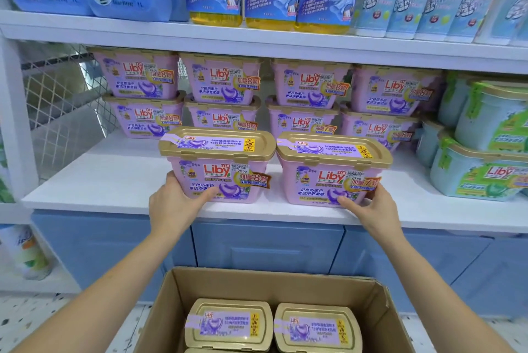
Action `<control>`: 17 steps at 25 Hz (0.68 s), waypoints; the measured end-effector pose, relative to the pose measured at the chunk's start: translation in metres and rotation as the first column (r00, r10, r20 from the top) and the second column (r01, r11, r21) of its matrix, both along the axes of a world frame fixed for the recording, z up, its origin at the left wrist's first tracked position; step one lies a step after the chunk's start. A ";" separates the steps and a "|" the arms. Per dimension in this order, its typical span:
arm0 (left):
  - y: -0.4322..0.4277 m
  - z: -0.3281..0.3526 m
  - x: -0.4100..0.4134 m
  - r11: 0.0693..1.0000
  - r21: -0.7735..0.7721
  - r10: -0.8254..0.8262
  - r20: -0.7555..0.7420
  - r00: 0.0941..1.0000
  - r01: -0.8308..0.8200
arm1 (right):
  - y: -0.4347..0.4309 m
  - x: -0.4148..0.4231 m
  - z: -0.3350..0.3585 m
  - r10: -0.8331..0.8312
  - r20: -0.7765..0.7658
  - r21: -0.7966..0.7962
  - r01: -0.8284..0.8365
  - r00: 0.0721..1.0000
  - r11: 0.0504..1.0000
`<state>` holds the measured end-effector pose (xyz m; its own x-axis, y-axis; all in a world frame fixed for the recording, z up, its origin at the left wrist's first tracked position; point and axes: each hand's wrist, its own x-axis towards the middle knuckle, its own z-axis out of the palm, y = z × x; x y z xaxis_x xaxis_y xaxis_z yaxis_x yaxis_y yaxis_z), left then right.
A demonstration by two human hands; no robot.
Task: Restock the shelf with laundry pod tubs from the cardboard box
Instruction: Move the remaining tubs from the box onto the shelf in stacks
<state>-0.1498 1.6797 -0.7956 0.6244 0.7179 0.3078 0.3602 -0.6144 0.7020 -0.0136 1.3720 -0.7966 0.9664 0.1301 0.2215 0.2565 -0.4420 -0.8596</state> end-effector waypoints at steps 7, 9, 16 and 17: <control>0.005 -0.007 0.010 0.999 0.030 0.020 0.006 1.000 -0.020 | 0.005 0.001 -0.003 -0.046 0.022 -0.060 0.047 0.999 0.997; 0.007 -0.009 0.008 1.000 0.011 -0.022 0.010 1.000 0.021 | 0.004 -0.002 -0.003 -0.044 0.013 -0.062 0.044 0.999 0.997; -0.009 -0.033 -0.059 0.993 0.118 -0.046 0.145 0.988 0.029 | -0.029 -0.051 -0.018 -0.144 0.160 -0.053 0.154 0.976 0.987; -0.014 -0.041 -0.073 0.990 0.127 -0.072 0.130 0.989 0.055 | -0.037 -0.062 -0.028 -0.113 0.204 -0.149 0.145 0.972 0.978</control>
<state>-0.2224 1.6652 -0.8366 0.6146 0.6295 0.4753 0.2253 -0.7176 0.6590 -0.0753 1.3347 -0.8242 0.9181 0.0570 0.3923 0.3428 -0.6111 -0.7134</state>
